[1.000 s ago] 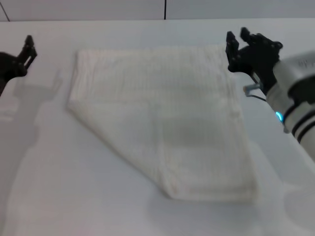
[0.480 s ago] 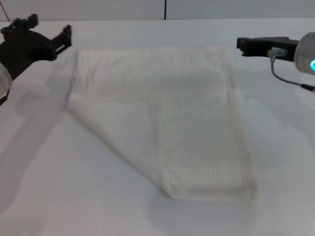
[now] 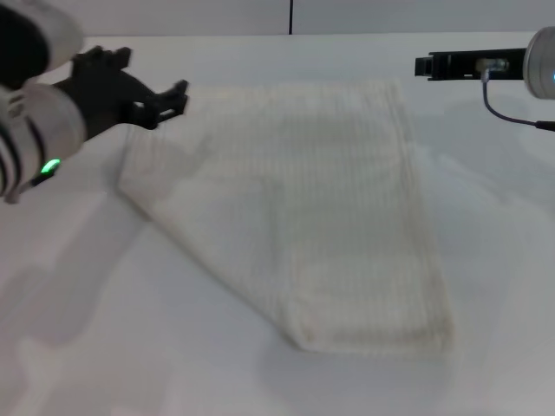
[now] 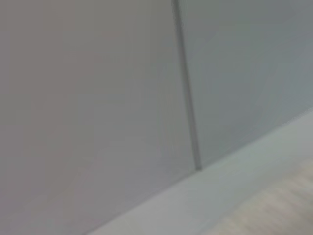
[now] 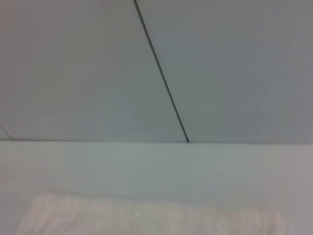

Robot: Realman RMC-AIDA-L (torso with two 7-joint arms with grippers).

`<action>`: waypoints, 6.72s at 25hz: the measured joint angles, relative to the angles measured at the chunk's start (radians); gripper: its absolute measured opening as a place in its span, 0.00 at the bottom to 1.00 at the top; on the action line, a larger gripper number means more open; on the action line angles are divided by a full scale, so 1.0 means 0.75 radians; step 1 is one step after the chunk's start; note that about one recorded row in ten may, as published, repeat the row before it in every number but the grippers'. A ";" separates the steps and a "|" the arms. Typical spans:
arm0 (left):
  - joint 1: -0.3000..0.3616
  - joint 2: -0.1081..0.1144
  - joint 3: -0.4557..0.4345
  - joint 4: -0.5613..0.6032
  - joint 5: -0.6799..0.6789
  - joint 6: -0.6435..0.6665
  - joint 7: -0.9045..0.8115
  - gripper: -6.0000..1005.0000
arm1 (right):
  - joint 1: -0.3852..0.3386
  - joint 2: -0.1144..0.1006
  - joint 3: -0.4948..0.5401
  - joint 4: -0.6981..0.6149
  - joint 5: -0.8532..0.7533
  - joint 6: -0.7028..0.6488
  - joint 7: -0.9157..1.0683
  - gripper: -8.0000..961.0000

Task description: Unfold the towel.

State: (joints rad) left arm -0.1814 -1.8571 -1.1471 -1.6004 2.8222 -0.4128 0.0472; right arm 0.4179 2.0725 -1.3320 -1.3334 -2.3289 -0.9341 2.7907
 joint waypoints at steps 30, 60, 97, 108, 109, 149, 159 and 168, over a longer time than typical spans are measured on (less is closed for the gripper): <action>-0.255 -0.282 -0.208 0.338 -0.455 -0.411 0.795 0.75 | 0.669 -0.031 0.277 0.730 -0.430 -0.232 0.108 0.01; -0.447 -0.287 -0.113 0.646 -0.642 -0.268 0.793 0.74 | 0.754 0.009 0.099 1.059 -0.417 0.049 0.096 0.01; -0.458 -0.280 -0.131 0.460 -0.381 -0.513 0.559 0.09 | 0.750 0.004 0.108 1.041 -0.420 0.033 0.096 0.01; -0.332 -0.281 -0.121 0.110 -0.086 -0.703 0.329 0.03 | 0.747 0.005 0.099 1.060 -0.422 0.042 0.096 0.01; -0.327 -0.281 -0.122 0.095 -0.075 -0.715 0.319 0.03 | 0.746 0.006 0.099 1.065 -0.423 0.043 0.096 0.01; -0.172 -0.275 -0.203 -0.222 0.092 -1.172 -0.042 0.03 | 0.731 0.006 0.097 1.069 -0.425 0.044 0.096 0.01; -0.117 -0.276 -0.255 -0.216 0.093 -1.147 -0.079 0.03 | 0.728 0.006 0.097 1.064 -0.425 0.044 0.088 0.01; -0.103 -0.274 -0.251 -0.227 0.091 -1.153 -0.119 0.03 | 0.725 0.003 0.097 1.065 -0.425 0.047 0.082 0.01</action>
State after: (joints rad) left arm -0.2585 -2.0628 -1.3353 -1.7705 2.8908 -1.2779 -0.0424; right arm 0.9617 2.0746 -1.2593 -0.5350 -2.6478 -0.8989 2.8525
